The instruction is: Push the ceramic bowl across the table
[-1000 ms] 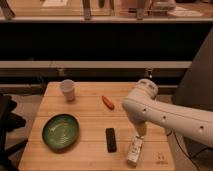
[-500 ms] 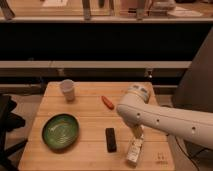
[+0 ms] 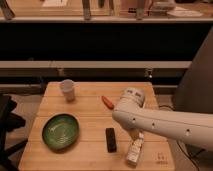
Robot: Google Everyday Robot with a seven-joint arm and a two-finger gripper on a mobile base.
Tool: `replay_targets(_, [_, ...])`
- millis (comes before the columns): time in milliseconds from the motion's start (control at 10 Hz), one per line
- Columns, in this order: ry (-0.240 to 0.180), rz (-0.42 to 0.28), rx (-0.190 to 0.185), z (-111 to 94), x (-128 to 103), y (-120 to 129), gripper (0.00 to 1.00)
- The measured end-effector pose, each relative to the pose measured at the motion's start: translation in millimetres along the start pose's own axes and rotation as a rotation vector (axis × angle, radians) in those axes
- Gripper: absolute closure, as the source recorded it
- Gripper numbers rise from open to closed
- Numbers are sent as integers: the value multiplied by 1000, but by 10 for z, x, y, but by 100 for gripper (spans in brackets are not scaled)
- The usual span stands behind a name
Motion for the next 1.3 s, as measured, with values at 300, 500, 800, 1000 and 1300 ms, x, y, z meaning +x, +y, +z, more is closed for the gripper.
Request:
replay_targets(300, [2, -28, -4, 29, -175, -57, 20])
replay_targets(500, [2, -52, -7, 95, -262, -89, 20])
replay_targets(800, [-6, -81, -20, 237, -501, -141, 20])
replay_targets(1000, [-12, -98, -28, 319, -638, -170, 22])
replay_targets(1300, [-25, -123, -34, 360, -738, -200, 34])
